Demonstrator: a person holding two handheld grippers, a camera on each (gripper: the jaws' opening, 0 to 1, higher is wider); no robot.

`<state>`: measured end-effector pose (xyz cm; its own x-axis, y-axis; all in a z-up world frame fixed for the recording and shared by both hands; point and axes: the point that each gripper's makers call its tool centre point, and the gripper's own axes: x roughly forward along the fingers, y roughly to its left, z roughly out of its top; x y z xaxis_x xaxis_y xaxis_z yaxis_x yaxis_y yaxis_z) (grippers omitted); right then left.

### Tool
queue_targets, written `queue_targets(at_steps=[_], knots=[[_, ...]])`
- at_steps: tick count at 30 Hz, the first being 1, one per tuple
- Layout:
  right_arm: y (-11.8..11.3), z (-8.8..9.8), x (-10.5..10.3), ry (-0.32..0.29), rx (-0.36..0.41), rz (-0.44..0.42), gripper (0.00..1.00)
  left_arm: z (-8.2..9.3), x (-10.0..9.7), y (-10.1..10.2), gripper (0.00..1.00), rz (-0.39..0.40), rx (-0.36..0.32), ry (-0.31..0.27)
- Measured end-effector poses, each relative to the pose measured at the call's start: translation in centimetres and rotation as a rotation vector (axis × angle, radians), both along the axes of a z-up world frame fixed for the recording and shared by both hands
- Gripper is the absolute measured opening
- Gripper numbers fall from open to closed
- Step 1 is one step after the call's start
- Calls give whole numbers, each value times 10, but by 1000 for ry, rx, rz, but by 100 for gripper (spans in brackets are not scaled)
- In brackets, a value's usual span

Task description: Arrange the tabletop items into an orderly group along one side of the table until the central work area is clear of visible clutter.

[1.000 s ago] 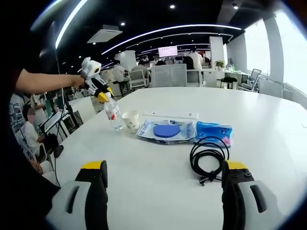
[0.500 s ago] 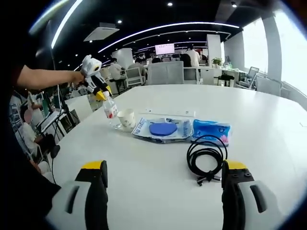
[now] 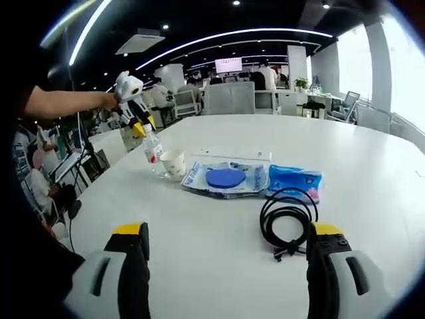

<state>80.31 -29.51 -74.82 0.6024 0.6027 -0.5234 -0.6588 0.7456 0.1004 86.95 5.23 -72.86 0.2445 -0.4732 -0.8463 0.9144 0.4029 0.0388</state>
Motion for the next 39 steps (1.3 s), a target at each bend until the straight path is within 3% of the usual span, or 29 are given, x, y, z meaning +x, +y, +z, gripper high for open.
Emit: queue_targets(at_steps=[9, 15, 25, 28, 30, 39], knots=[[-2, -3, 0, 8, -4, -5, 95, 1, 1, -3, 22, -47, -19, -28], [1, -2, 2, 6, 0, -2, 95, 1, 2, -1, 22, -39, -21, -32], [1, -2, 4, 3, 12, 0, 95, 9, 4, 6, 34, 96, -58, -25], [0, -1, 4, 0, 16, 1, 96, 14, 2, 10, 43, 142, -74, -15], [-1, 0, 4, -2, 23, 1, 96, 19, 2, 13, 49, 176, -69, -31], [-5, 2, 3, -10, 40, 7, 96, 41, -12, 11, 58, 333, -146, -72]])
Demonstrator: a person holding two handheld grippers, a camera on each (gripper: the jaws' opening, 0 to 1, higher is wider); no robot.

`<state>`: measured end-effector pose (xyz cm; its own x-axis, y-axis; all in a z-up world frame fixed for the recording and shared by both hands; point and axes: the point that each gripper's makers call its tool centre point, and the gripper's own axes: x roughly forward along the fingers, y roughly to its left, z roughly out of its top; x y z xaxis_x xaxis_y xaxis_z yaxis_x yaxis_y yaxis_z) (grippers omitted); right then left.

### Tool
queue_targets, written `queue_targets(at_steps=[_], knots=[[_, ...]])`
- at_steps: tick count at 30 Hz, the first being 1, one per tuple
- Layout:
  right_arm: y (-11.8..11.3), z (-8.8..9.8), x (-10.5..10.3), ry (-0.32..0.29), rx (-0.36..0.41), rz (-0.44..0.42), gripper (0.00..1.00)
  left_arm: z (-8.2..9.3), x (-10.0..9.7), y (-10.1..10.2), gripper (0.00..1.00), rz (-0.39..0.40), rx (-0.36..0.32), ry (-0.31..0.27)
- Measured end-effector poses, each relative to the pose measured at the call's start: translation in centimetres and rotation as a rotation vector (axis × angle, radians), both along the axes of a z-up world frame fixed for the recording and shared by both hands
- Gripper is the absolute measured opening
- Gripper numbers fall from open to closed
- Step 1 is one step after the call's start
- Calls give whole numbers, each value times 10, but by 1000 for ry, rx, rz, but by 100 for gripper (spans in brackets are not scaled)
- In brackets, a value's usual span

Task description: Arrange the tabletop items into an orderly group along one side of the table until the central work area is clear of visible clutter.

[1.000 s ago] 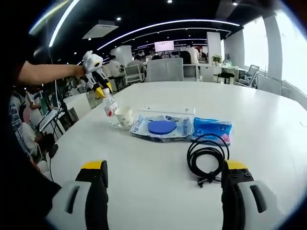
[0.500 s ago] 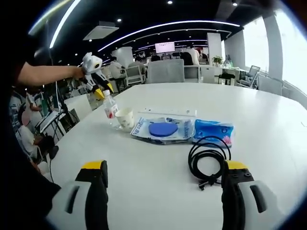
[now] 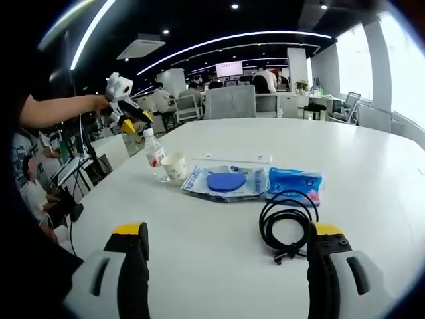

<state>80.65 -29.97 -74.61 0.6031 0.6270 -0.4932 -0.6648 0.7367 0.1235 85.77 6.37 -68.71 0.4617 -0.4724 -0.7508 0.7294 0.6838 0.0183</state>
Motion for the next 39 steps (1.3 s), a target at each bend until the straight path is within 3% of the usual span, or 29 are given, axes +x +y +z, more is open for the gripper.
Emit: queue_targets(at_steps=[8, 11, 15, 20, 26, 31, 39], knots=[[-8, 0, 1, -5, 3, -4, 96, 2, -25, -16, 65, 83, -47, -27], [-13, 1, 3, -8, 5, -13, 96, 4, -35, -32, 71, 117, -90, -28], [-18, 2, 7, -13, 6, -19, 96, 3, -44, -52, 74, 143, -98, -43], [-26, 2, 12, -10, 2, -29, 96, 0, -52, -99, 76, 160, -127, -92], [-32, 3, 19, -10, -3, -50, 94, -10, -57, -144, 79, 164, -139, -89], [-38, 0, 25, 4, 1, -72, 91, -23, -49, -189, 80, 155, -190, -70], [-45, 1, 37, 9, 19, -110, 86, -42, -32, -237, 80, 186, -255, -58]])
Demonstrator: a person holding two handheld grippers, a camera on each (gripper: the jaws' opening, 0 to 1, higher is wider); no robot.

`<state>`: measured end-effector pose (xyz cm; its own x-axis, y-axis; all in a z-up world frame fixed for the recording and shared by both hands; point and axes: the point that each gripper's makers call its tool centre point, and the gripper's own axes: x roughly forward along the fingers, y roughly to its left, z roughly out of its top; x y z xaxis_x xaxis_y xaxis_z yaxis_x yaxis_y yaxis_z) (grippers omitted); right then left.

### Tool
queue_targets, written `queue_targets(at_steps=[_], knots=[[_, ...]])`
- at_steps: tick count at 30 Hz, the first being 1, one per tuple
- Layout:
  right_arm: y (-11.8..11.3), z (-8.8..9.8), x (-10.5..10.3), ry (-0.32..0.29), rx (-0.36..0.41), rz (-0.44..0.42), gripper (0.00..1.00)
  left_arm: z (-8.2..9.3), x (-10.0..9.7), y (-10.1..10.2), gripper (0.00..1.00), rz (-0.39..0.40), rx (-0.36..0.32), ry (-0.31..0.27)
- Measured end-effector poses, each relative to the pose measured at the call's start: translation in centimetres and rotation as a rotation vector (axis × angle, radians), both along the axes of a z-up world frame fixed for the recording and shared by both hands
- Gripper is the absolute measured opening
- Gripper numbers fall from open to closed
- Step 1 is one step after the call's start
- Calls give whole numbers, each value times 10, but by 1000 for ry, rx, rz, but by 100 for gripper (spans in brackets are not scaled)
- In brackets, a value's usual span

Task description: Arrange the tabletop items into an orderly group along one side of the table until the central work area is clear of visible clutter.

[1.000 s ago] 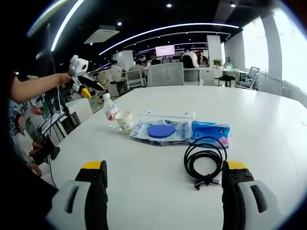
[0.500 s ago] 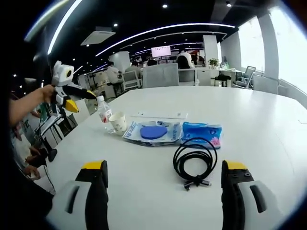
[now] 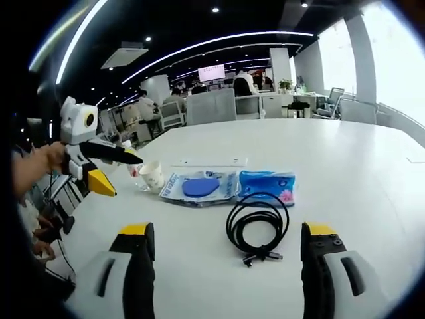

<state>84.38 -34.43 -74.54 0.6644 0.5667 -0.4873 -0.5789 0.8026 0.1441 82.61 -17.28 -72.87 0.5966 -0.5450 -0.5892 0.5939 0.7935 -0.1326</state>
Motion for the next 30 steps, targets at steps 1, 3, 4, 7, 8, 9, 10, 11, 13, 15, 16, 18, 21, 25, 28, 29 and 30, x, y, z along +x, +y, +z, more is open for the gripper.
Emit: queue_targets(at_steps=[1, 3, 4, 7, 8, 9, 10, 11, 13, 15, 16, 18, 21, 25, 28, 29, 30], knots=[[0, 0, 0, 0, -1, -3, 86, -2, 3, -7, 80, 5, -12, -1], [-2, 0, 3, 5, 0, -7, 85, -3, 8, -18, 80, 10, -35, -2], [-3, -1, 6, 11, 4, -10, 84, -2, 11, -27, 80, 12, -62, -6], [-4, -3, 9, 19, 5, -17, 82, -7, 20, -42, 78, 21, -75, -6], [-5, -5, 11, 23, 5, -22, 81, -8, 24, -48, 78, 31, -78, -7], [-6, -5, 12, 26, 8, -27, 81, -9, 26, -52, 77, 35, -82, -5], [-7, -6, 15, 33, 11, -39, 79, -9, 26, -55, 76, 35, -85, -5], [-9, -8, 17, 35, 9, -50, 78, -11, 28, -61, 74, 37, -95, -1], [-12, -11, 20, 37, -2, -66, 75, -17, 32, -70, 71, 35, -99, 9], [-15, -13, 22, 40, -18, -77, 72, -23, 35, -75, 66, 43, -92, 13], [-16, -13, 23, 35, -24, -83, 71, -27, 38, -79, 62, 44, -91, 10], [-19, -16, 28, 36, -30, -95, 69, -35, 41, -85, 56, 43, -99, 27], [-22, -20, 33, 46, -28, -111, 66, -46, 46, -93, 55, 52, -98, 49], [-23, -27, 38, 62, -23, -131, 65, -61, 51, -103, 54, 33, -93, 78], [-24, -37, 42, 84, -27, -140, 63, -70, 56, -103, 52, 51, -92, 99], [-23, -39, 43, 89, -27, -143, 62, -73, 58, -103, 51, 55, -93, 103], [-24, -42, 45, 95, -29, -148, 60, -76, 60, -103, 50, 61, -91, 112]])
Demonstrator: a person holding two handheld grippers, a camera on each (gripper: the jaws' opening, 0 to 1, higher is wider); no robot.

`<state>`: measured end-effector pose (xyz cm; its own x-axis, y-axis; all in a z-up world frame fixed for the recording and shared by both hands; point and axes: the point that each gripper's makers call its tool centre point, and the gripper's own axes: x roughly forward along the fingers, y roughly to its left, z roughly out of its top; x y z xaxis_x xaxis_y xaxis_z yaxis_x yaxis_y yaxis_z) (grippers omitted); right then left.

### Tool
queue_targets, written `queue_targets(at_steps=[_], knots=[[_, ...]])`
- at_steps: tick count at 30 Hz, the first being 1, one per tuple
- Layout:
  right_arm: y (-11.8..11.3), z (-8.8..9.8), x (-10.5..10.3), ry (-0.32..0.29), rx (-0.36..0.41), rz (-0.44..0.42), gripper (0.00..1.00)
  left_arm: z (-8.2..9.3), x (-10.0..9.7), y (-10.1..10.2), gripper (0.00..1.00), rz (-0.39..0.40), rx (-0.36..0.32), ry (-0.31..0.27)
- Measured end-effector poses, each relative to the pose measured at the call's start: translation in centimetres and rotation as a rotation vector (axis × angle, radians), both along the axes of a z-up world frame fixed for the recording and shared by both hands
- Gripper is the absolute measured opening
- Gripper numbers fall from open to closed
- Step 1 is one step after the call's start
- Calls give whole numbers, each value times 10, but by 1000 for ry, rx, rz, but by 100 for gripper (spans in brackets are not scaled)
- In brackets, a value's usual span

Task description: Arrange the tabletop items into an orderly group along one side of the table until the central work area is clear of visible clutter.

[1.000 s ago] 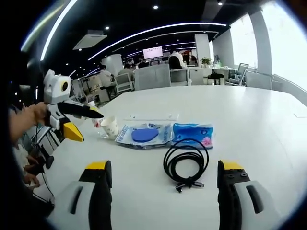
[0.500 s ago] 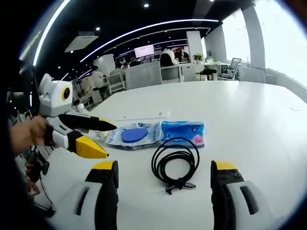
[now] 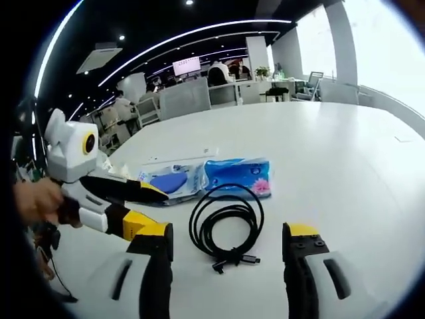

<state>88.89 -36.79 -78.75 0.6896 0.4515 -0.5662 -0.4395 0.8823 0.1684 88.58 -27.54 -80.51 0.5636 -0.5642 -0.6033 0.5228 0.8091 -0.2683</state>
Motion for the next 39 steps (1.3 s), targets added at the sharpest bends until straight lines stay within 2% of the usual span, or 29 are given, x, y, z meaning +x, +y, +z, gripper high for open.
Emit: queue_targets(at_steps=[9, 13, 16, 18, 25, 28, 35, 39], knots=[[0, -19, 17, 18, -15, -18, 49, -18, 12, 0, 42, 12, -5, 40], [-3, -27, 22, 25, -40, -28, 36, -25, 14, -3, 41, 13, -11, 63], [-2, -33, 24, 47, -45, -30, 35, -30, 18, -4, 38, 22, -17, 73], [-4, -45, 26, 65, -65, -36, 33, -32, 19, -5, 37, 36, -30, 86], [-3, -62, 30, 98, -76, -59, 24, -41, 24, -12, 28, 58, -53, 115], [-4, -64, 31, 99, -84, -72, 18, -47, 26, -12, 27, 63, -34, 119], [-5, -78, 32, 133, -94, -88, 16, -57, 26, -11, 24, 74, -16, 143], [-6, -81, 30, 139, -116, -87, 10, -62, 27, -10, 23, 76, -24, 154]])
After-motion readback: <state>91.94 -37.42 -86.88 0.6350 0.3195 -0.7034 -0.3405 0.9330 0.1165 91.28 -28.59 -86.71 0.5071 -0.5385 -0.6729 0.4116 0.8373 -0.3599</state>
